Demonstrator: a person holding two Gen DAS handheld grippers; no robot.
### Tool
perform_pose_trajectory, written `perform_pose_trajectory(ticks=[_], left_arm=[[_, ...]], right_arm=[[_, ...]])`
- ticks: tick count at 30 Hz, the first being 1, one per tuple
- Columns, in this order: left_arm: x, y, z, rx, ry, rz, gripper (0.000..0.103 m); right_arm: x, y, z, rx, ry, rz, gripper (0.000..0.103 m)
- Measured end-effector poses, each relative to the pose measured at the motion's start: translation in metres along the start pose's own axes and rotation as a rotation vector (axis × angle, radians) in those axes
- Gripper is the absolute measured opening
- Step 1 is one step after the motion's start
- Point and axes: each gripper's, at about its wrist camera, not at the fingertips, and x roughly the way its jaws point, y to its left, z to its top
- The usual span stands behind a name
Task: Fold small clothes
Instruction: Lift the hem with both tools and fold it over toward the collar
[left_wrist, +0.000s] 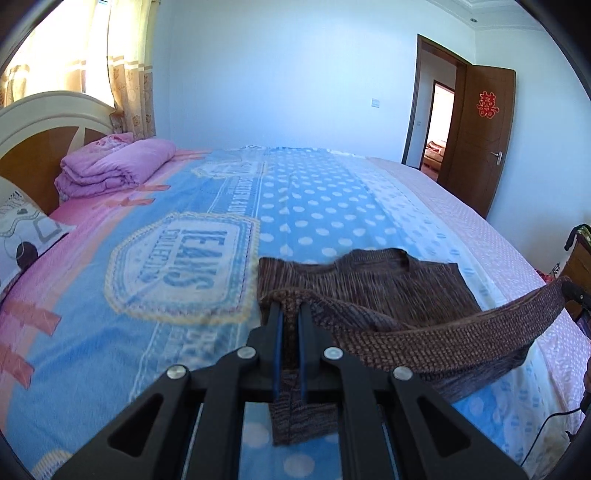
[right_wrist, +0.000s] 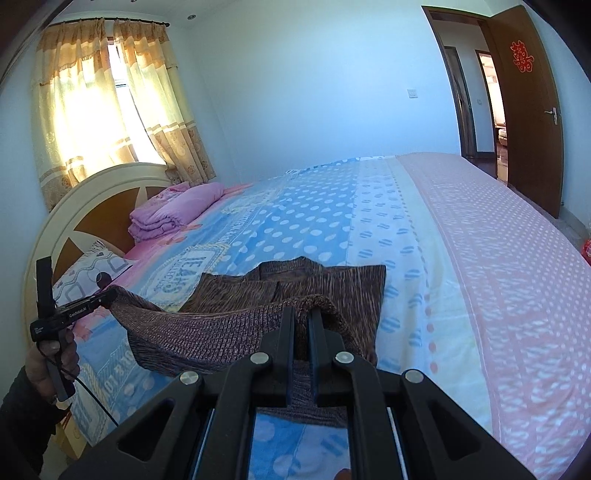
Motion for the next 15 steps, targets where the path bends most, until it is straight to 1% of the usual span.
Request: perform_pose_trajectory(ticks=[1, 5, 7, 12, 13, 14, 15], left_arm=[[0.006, -0.001, 0.004, 0.009, 0.001, -0.002, 0.008], [0.041, -0.01, 0.015, 0.054, 0.023, 0.029, 0.008], [0.062, -0.012, 0.014, 0.07, 0.042, 0.057, 0.008], [0.129, -0.013, 0.004, 0.101, 0.131, 0.109, 0.008], [0.149, -0.011, 0.0, 0.101, 0.157, 0.134, 0.008], [0.161, -0.009, -0.003, 0.099, 0.17, 0.158, 0.011], [0.177, -0.007, -0.009, 0.099, 0.194, 0.196, 0.012]], right_arm=[[0.007, -0.001, 0.003, 0.001, 0.006, -0.004, 0.006], [0.044, -0.015, 0.012, 0.025, 0.053, -0.022, 0.006], [0.063, -0.021, 0.013, 0.028, 0.077, -0.038, 0.006], [0.125, -0.04, 0.012, 0.032, 0.157, -0.1, 0.006], [0.139, -0.044, 0.011, 0.031, 0.178, -0.114, 0.006], [0.154, -0.05, 0.009, 0.034, 0.202, -0.123, 0.006], [0.172, -0.057, 0.005, 0.04, 0.234, -0.138, 0.006]])
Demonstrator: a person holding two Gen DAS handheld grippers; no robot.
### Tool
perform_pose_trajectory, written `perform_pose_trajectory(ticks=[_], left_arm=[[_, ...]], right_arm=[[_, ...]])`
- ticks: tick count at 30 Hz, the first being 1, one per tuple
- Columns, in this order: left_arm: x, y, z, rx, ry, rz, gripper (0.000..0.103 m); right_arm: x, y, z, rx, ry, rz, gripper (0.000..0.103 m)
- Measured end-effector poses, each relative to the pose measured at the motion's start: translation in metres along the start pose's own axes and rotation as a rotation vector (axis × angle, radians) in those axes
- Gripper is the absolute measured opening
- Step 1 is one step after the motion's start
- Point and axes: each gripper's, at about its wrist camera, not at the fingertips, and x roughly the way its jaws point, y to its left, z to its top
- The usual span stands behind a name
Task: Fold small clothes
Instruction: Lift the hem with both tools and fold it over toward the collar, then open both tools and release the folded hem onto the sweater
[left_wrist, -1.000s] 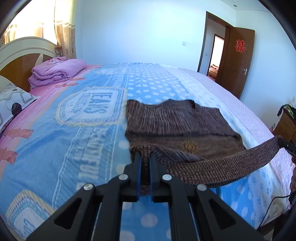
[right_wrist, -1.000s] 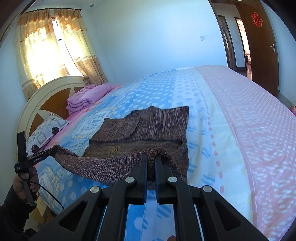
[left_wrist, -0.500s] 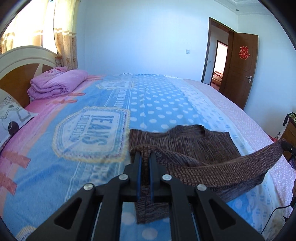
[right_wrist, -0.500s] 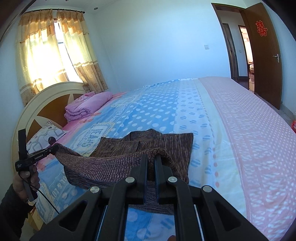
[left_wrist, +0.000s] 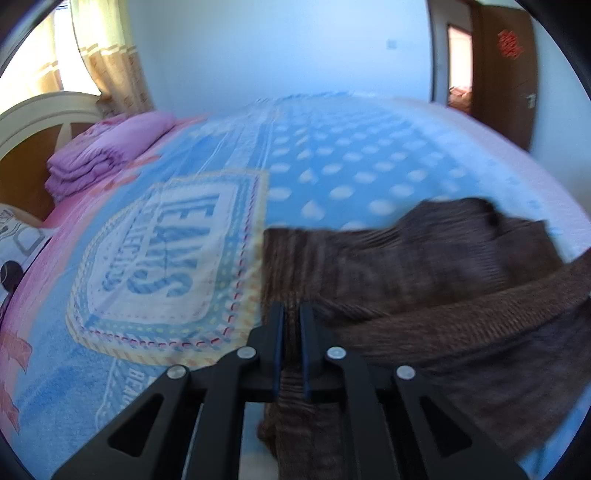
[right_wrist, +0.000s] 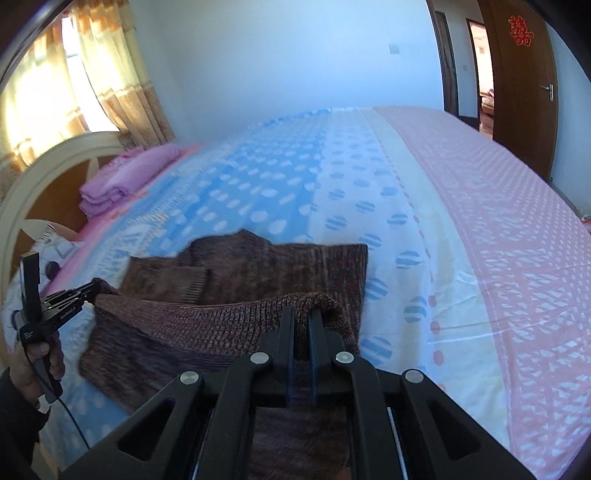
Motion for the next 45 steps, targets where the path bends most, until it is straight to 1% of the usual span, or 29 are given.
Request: perform_pose_trajectory(ticks=[2, 3, 4, 5, 6, 7, 8, 9, 10, 11, 13, 14, 16, 18, 20, 22, 24, 26, 28, 30, 33, 36, 38, 40, 42, 43, 44, 45], left_arm=[[0.015, 0.002, -0.004, -0.009, 0.041, 0.031, 0.017], [0.016, 0.005, -0.006, -0.028, 0.048, 0.021, 0.022], [0.01, 0.008, -0.009, -0.044, 0.03, 0.011, 0.027], [0.002, 0.009, -0.013, -0.038, 0.016, 0.008, 0.039], [-0.01, 0.009, -0.018, -0.008, -0.008, 0.017, 0.053], [-0.016, 0.008, -0.022, 0.016, -0.029, 0.023, 0.061], [-0.026, 0.006, -0.028, 0.048, -0.057, 0.028, 0.073], [-0.033, 0.004, -0.033, 0.079, -0.073, 0.031, 0.077], [-0.036, -0.001, -0.039, 0.128, -0.073, 0.034, 0.078], [-0.035, -0.006, -0.044, 0.172, -0.061, 0.039, 0.078], [-0.023, -0.017, -0.049, 0.258, -0.035, 0.078, 0.079], [-0.02, -0.021, -0.049, 0.278, -0.046, 0.099, 0.079], [-0.013, -0.026, -0.043, 0.31, -0.06, 0.145, 0.084], [-0.004, -0.027, -0.03, 0.305, -0.06, 0.175, 0.091], [0.008, -0.023, -0.012, 0.279, -0.053, 0.233, 0.091], [0.021, -0.014, 0.008, 0.231, -0.041, 0.292, 0.091], [0.03, 0.003, 0.027, 0.156, -0.026, 0.32, 0.091], [0.034, 0.016, 0.035, 0.1, -0.012, 0.345, 0.09], [0.036, 0.028, 0.035, 0.07, 0.003, 0.349, 0.09], [0.032, 0.037, 0.028, 0.06, 0.005, 0.344, 0.09], [0.02, 0.046, 0.008, 0.053, -0.003, 0.3, 0.09], [0.003, 0.049, -0.008, 0.036, -0.027, 0.217, 0.09], [-0.002, 0.046, -0.006, 0.015, -0.037, 0.163, 0.09], [-0.003, 0.037, 0.004, 0.015, -0.049, 0.106, 0.086], [-0.004, 0.027, 0.012, 0.032, -0.069, 0.079, 0.075], [-0.003, 0.02, 0.017, 0.043, -0.078, 0.056, 0.074], [0.0, 0.014, 0.02, 0.055, -0.079, 0.03, 0.074], [0.003, 0.008, 0.022, 0.068, -0.072, 0.011, 0.071]], right_arm=[[0.024, -0.006, -0.001, -0.006, 0.049, -0.034, 0.006], [0.034, -0.009, -0.003, -0.006, 0.069, -0.047, 0.006], [0.037, -0.012, -0.005, -0.005, 0.073, -0.056, 0.009], [0.035, -0.013, -0.008, -0.007, 0.073, -0.067, 0.021], [0.031, -0.013, -0.012, -0.022, 0.07, -0.072, 0.028], [0.028, -0.011, -0.015, -0.04, 0.068, -0.073, 0.046], [0.024, -0.009, -0.018, -0.066, 0.067, -0.077, 0.061], [0.021, -0.005, -0.022, -0.101, 0.062, -0.092, 0.064], [0.02, -0.003, -0.025, -0.129, 0.061, -0.11, 0.065], [0.021, 0.0, -0.027, -0.16, 0.068, -0.133, 0.065], [0.029, 0.007, -0.032, -0.227, 0.105, -0.191, 0.065], [0.033, 0.01, -0.033, -0.257, 0.114, -0.213, 0.065], [0.041, 0.017, -0.031, -0.312, 0.116, -0.243, 0.065], [0.049, 0.022, -0.021, -0.346, 0.126, -0.267, 0.065], [0.058, 0.026, 0.0, -0.376, 0.124, -0.305, 0.065], [0.064, 0.028, 0.024, -0.37, 0.106, -0.327, 0.065], [0.059, 0.024, 0.052, -0.324, 0.047, -0.365, 0.065], [0.053, 0.016, 0.07, -0.26, 0.007, -0.362, 0.065], [0.047, 0.009, 0.075, -0.213, 0.001, -0.331, 0.065], [0.042, 0.004, 0.065, -0.206, 0.007, -0.309, 0.065], [0.036, -0.01, 0.039, -0.172, 0.032, -0.257, 0.065], [0.029, -0.022, 0.018, -0.108, 0.049, -0.147, 0.065], [0.03, -0.026, 0.013, -0.081, 0.054, -0.104, 0.065], [0.03, -0.026, 0.014, -0.075, 0.045, -0.089, 0.065], [0.029, -0.023, 0.019, -0.081, 0.029, -0.068, 0.059], [0.029, -0.021, 0.022, -0.082, 0.024, -0.055, 0.055], [0.03, -0.019, 0.025, -0.086, 0.021, -0.042, 0.054], [0.032, -0.016, 0.028, -0.096, 0.022, -0.025, 0.054]])
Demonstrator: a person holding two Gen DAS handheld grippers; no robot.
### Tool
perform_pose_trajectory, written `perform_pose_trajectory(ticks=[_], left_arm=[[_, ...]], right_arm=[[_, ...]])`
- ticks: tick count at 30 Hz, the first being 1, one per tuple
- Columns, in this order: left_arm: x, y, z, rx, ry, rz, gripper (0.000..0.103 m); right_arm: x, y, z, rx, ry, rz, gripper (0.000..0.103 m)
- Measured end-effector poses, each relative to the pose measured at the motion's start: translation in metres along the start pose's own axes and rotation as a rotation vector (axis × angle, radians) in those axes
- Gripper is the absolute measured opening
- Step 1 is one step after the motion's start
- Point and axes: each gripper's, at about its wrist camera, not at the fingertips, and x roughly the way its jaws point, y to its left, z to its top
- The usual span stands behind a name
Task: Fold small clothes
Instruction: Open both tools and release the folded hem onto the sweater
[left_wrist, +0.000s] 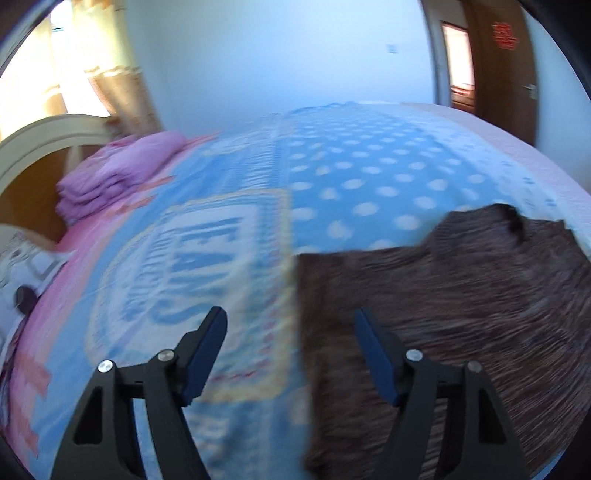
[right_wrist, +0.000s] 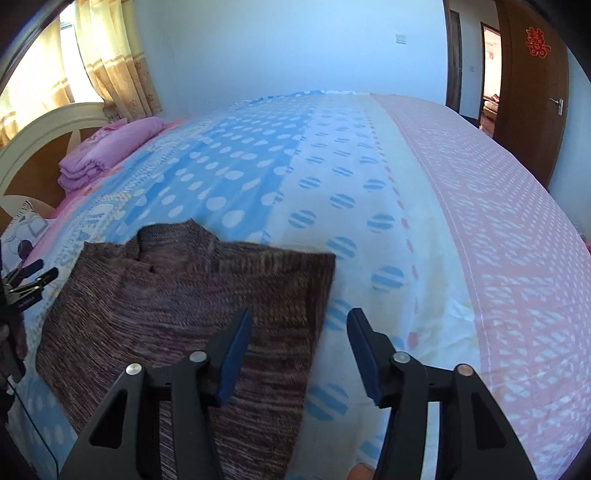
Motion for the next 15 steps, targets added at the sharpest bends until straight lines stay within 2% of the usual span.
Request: perform_pose_trajectory(ticks=[2, 4, 6, 7, 9, 10, 12, 13, 14, 15], left_arm=[[0.013, -0.01, 0.003, 0.009, 0.029, -0.02, 0.063], [0.03, -0.016, 0.003, 0.014, 0.075, -0.041, 0.054], [0.04, -0.02, 0.0, 0.012, 0.102, -0.053, 0.037], [0.042, -0.022, -0.002, 0.014, 0.103, -0.067, 0.033], [0.039, -0.029, -0.003, 0.054, 0.085, -0.07, 0.016], [0.038, -0.032, -0.004, 0.074, 0.08, -0.066, 0.01], [0.035, -0.038, -0.005, 0.115, 0.06, -0.049, 0.005], [0.033, -0.038, -0.004, 0.119, 0.053, -0.045, 0.005], [0.03, -0.036, -0.004, 0.114, 0.043, -0.04, 0.005], [0.028, -0.033, -0.002, 0.103, 0.033, -0.03, 0.005]], right_arm=[[0.004, 0.006, 0.002, -0.027, 0.007, 0.018, 0.054], [0.013, 0.013, 0.003, -0.065, 0.034, -0.008, 0.054], [0.023, 0.017, 0.002, -0.078, 0.058, -0.005, 0.049], [0.027, 0.018, 0.001, -0.084, 0.069, -0.006, 0.045], [0.036, 0.021, -0.001, -0.109, 0.086, -0.029, 0.04], [0.04, 0.022, -0.002, -0.12, 0.096, -0.028, 0.033], [0.05, 0.028, -0.004, -0.159, 0.123, -0.044, 0.024], [0.05, 0.031, -0.004, -0.178, 0.12, -0.053, 0.011], [0.05, 0.035, -0.004, -0.198, 0.116, -0.067, 0.003], [0.048, 0.04, -0.003, -0.223, 0.109, -0.092, 0.003]])
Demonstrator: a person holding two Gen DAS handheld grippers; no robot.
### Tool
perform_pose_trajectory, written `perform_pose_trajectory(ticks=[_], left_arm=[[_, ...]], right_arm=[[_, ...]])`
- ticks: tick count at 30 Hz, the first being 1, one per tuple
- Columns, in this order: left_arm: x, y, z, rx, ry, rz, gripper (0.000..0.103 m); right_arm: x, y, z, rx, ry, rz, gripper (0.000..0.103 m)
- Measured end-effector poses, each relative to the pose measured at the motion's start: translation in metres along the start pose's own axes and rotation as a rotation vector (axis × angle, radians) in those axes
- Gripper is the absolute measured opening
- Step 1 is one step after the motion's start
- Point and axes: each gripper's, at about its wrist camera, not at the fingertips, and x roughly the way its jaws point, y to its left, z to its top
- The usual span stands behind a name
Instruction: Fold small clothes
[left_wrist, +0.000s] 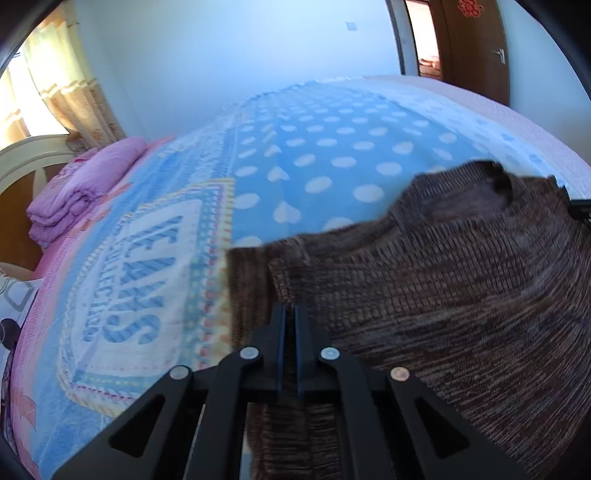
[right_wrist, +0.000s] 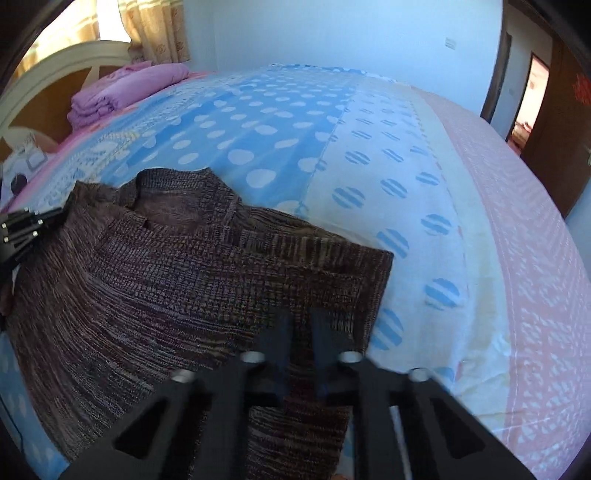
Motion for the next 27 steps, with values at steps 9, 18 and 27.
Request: perform_pose_trajectory(ticks=[9, 18, 27], left_arm=[[-0.008, 0.027, 0.011, -0.107, -0.051, 0.026, 0.005], [0.014, 0.02, -0.006, -0.103, 0.015, 0.026, 0.005], [0.011, 0.022, -0.003, -0.113, 0.003, 0.027, 0.005]], right_arm=[[-0.014, 0.0, 0.021, 0.028, -0.065, -0.056, 0.003], [-0.014, 0.026, 0.022, -0.067, -0.047, -0.126, 0.022], [0.017, 0.099, 0.033, -0.19, 0.017, 0.133, 0.031]])
